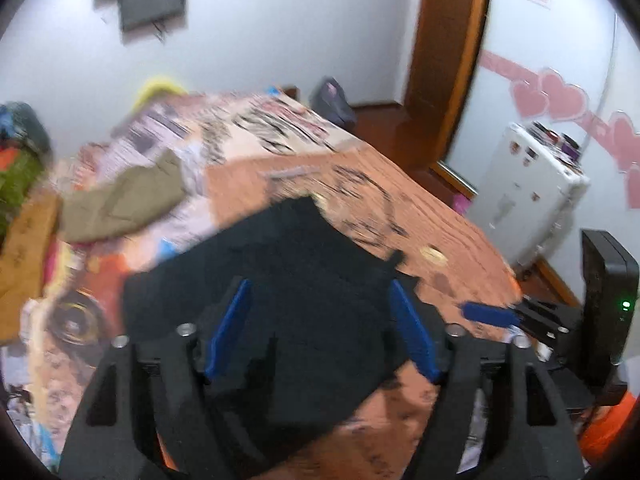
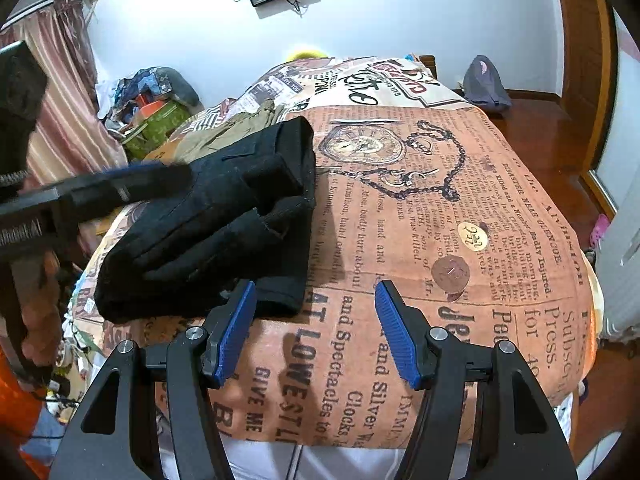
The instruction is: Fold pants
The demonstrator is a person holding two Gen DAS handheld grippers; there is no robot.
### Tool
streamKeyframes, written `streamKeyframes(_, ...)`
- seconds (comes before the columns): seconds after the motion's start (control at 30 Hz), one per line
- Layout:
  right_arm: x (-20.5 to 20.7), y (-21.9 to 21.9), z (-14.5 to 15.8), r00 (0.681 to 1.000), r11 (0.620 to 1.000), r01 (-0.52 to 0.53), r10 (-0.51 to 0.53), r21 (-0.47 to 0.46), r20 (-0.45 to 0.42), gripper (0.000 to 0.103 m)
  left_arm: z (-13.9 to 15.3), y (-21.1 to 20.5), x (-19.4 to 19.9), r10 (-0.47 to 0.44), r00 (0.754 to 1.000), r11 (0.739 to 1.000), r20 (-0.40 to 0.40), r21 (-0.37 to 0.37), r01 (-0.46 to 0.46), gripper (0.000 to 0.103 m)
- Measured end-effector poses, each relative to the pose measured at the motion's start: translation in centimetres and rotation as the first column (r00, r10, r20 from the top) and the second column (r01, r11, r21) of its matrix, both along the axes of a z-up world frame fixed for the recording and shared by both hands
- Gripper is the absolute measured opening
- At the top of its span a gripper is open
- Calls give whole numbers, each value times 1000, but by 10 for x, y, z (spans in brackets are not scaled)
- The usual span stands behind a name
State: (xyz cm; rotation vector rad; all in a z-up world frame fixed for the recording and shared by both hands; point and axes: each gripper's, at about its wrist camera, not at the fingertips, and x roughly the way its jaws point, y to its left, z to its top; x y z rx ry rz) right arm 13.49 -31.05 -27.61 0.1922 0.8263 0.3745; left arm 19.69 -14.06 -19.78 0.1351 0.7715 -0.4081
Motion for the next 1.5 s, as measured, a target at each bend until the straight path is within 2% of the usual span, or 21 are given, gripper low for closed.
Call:
streamKeyframes(0.07,-2,5,1,1000,1000,-17,17,-1,3,59,0,19,4,50,999,999,15,18,-50,80)
streamKeyframes(0.2,-1,19,-1,998,998,-60,60,-1,-3,59,-18,65,17,156,987,985,-37,77,-152,80)
streamKeyframes(0.33,3,34,-9,995,995,-99,99,-2,-26,59,-46,107,19,211,973,969,-88,147,-197,80)
streamKeyframes(0.47,10,46,-15,993,994,-109,108,-26,-35,60,-69,133,11,208,965,974,-159,126,-189,80)
streamKeyframes(0.6,27,46,-25,993,994,-105,103,-37,-49,65,-76,128,6,176,973,979,-150,128,-157,80)
streamKeyframes(0.67,38,43,-27,992,993,-115,113,-17,-61,65,-78,123,7,168,975,981,-146,125,-150,80)
streamKeyframes(0.77,51,44,-27,992,992,-118,116,-48,-50,65,-77,111,11,159,976,982,-146,124,-141,80)
streamKeyframes(0.97,94,37,-29,996,990,-92,90,-104,-25,65,-78,88,16,151,971,988,-186,33,-148,80)
streamKeyframes(1.13,125,28,-26,999,988,-34,33,-149,-13,63,-69,77,18,135,977,991,-168,-1,-137,80)
streamKeyframes(1.3,118,16,-11,1000,985,-12,14,-171,10,62,-49,109,36,228,970,974,-90,37,-225,80)
streamKeyframes(1.4,106,6,0,1000,994,-6,7,-112,10,62,-45,141,64,302,952,952,-58,64,-298,80)
streamKeyframes(1.5,89,6,13,1000,999,-15,16,-46,22,62,-57,170,101,371,927,923,-51,129,-362,80)
